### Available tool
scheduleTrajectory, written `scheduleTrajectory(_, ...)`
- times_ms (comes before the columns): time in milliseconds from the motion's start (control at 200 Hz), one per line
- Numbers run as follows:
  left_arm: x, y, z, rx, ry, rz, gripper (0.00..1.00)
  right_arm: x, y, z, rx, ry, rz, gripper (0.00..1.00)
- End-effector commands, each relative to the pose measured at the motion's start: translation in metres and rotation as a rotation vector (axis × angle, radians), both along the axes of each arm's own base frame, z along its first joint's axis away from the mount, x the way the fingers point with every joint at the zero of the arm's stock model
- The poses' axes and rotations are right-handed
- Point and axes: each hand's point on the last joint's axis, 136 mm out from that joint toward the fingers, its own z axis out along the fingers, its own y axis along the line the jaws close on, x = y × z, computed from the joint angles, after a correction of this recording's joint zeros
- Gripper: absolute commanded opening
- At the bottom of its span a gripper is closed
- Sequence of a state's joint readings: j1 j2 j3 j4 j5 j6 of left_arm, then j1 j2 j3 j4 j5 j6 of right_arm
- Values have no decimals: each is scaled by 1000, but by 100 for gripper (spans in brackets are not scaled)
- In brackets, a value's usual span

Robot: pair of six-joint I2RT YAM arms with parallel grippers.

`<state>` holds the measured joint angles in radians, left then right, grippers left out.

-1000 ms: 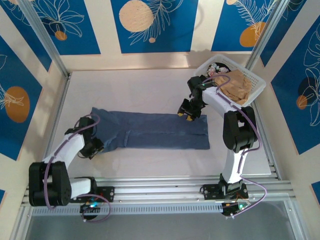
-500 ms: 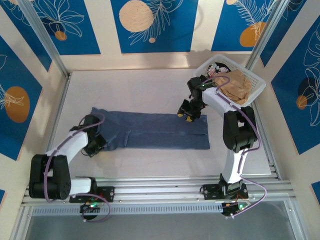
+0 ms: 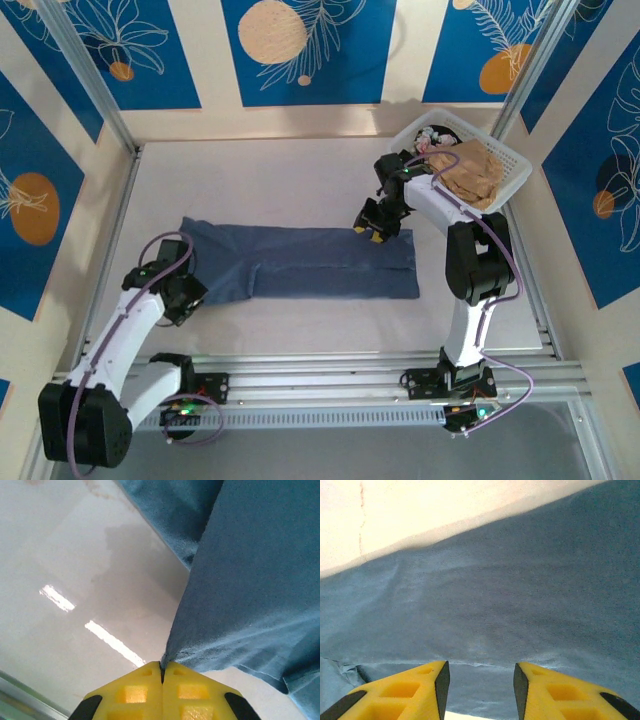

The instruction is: Fold and stack the t-shirts

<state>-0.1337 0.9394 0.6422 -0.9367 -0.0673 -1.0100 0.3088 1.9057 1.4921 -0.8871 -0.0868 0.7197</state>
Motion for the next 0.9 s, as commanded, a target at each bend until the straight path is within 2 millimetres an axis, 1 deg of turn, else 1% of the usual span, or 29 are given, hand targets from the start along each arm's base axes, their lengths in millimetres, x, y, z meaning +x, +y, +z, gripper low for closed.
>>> scheduleTrajectory(0, -24, -8, -8, -37, 77, 32, 0, -4, 6, 8, 26, 7, 32, 42)
scheduleTrajectory(90, -22, -15, -8, -56, 62, 18, 0, -5, 5, 9, 26, 2, 33, 42)
scheduleTrajectory(130, -18, -20, -8, -75, 46, 7, 0, -5, 5, 8, 26, 2, 32, 42)
scheduleTrajectory(175, -9, -29, -5, -104, 5, -15, 0, -5, 5, 8, 27, 3, 31, 42)
scheduleTrajectory(225, 0, -35, 3, -108, -42, -36, 0, -6, 4, 7, 27, 5, 30, 42)
scheduleTrajectory(310, 12, -37, 22, -69, -111, -68, 0, -9, 5, 5, 27, 11, 27, 42)
scheduleTrajectory(365, 16, -36, 32, -47, -121, -69, 0, -10, 5, 3, 28, 14, 25, 42)
scheduleTrajectory(435, 16, -35, 39, -22, -108, -74, 0, -12, 6, 3, 29, 18, 26, 41)
scheduleTrajectory(570, 7, -30, 35, 10, -53, -72, 0, -13, 7, 3, 29, 18, 24, 42)
scheduleTrajectory(705, 5, -31, 36, 10, -86, -67, 0, -12, 6, 4, 25, 14, 24, 42)
scheduleTrajectory(765, 8, -38, 36, -18, -116, -86, 0, -12, 6, 4, 24, 15, 23, 41)
scheduleTrajectory(835, 13, -55, 31, -88, -151, -124, 0, -13, 6, 3, 23, 18, 23, 41)
scheduleTrajectory(895, 13, -67, 27, -117, -160, -154, 0, -13, 6, 1, 23, 22, 21, 41)
